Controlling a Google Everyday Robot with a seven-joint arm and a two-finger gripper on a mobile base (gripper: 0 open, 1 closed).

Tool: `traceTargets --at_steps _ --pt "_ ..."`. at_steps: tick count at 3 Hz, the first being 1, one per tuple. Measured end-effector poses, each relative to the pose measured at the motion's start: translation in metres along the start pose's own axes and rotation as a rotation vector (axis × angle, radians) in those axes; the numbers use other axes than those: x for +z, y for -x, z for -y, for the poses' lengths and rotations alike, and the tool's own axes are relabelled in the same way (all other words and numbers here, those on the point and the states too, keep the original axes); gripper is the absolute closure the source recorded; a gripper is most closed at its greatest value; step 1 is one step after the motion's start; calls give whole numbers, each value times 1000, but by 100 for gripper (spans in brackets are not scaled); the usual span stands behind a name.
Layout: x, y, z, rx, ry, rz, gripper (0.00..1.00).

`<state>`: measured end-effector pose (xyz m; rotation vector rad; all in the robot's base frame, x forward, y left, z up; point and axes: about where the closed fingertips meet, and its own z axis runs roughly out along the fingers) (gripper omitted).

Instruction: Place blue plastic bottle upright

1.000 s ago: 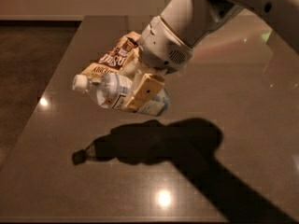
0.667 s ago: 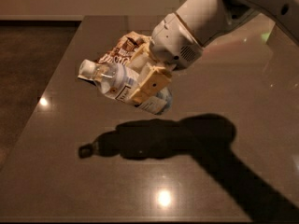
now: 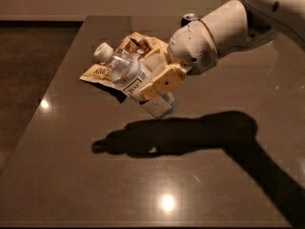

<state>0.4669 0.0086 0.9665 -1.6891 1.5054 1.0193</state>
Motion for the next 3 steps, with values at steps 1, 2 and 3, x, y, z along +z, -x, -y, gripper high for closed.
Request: traceTargets --at_steps 1,2,3 --pt "-6 -4 3 30 -35 110 100" --pt "-15 -13 5 50 -99 217 100" --pt "-24 -23 6 71 -167 300 100"
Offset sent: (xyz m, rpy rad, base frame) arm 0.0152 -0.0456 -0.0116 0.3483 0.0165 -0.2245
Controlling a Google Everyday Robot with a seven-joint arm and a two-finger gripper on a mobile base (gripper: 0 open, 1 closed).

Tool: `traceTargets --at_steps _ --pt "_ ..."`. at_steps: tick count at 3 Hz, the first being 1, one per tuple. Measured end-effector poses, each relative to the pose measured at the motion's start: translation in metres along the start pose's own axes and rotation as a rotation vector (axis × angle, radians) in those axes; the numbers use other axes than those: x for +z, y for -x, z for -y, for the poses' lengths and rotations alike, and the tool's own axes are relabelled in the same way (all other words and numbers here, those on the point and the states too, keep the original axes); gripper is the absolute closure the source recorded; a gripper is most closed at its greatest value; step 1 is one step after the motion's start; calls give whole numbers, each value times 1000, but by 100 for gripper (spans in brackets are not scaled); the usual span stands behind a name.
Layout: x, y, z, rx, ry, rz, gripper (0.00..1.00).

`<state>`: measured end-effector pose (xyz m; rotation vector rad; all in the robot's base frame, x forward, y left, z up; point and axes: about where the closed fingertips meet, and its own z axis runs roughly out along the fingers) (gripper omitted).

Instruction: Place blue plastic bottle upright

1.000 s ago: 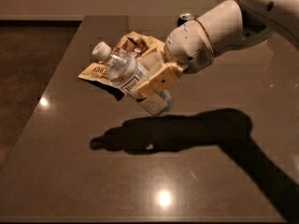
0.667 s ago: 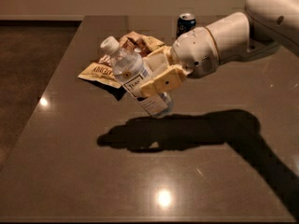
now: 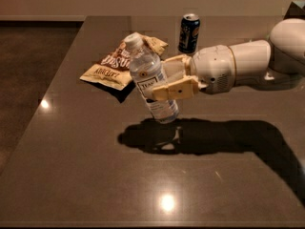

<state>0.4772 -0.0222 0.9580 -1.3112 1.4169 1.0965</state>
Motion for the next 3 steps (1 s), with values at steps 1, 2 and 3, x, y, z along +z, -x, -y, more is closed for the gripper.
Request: traceTargets --at_steps 1,2,3 --pt "-6 -6 2 16 -43 60 100" --pt "-9 -11 3 31 -76 117 100" --pt "-11 -15 5 31 -109 170 100"
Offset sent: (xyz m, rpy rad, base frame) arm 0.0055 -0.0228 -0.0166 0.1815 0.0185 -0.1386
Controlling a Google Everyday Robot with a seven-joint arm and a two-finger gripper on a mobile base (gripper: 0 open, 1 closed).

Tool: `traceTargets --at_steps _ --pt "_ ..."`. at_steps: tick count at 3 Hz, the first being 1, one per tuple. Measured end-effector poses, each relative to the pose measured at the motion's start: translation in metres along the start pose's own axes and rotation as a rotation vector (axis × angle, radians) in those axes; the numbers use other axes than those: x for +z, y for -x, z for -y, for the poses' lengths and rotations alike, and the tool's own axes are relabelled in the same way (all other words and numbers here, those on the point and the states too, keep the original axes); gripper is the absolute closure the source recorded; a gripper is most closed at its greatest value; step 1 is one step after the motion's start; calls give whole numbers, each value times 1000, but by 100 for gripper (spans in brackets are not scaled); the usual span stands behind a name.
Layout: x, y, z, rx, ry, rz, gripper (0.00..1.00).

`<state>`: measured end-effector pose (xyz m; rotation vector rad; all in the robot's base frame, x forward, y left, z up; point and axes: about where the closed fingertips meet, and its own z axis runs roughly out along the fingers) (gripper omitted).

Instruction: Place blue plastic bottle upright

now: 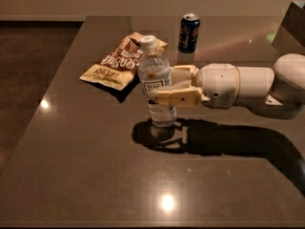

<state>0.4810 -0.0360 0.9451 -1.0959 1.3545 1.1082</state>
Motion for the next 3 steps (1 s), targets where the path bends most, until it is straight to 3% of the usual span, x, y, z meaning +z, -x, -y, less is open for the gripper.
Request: traceTargets --at_steps 2,3 --pt "-4 -7 4 -41 -97 88 100" --pt "-8 -15 6 -51 -138 97 82"
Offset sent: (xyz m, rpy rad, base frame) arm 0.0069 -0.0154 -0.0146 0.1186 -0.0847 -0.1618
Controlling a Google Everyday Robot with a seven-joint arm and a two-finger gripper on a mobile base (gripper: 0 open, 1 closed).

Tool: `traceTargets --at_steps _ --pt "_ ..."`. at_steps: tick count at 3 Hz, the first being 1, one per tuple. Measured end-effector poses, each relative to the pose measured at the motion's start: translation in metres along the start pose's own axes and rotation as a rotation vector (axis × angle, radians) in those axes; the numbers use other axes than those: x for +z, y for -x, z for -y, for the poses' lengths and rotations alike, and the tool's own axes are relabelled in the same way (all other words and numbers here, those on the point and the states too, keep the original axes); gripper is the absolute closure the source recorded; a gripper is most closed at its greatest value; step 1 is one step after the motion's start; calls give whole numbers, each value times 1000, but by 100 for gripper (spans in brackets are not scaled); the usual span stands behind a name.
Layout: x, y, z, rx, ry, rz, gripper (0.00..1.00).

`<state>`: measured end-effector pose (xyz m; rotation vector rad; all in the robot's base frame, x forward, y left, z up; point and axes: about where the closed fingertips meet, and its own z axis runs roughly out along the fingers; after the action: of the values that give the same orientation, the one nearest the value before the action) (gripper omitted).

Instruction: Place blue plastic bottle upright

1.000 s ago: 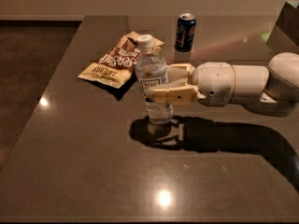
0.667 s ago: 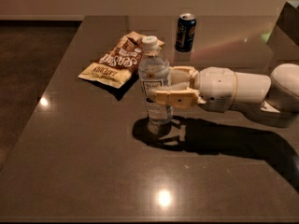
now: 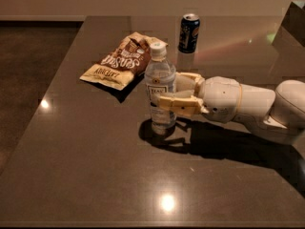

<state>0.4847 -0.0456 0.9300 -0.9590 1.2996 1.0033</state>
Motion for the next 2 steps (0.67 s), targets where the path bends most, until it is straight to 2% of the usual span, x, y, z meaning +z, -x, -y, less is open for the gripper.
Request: traceTargets --at_steps 1,2 --pt "-3 -6 2 -3 -25 -4 60" --pt "-1 -5 1 -4 -20 -4 36"
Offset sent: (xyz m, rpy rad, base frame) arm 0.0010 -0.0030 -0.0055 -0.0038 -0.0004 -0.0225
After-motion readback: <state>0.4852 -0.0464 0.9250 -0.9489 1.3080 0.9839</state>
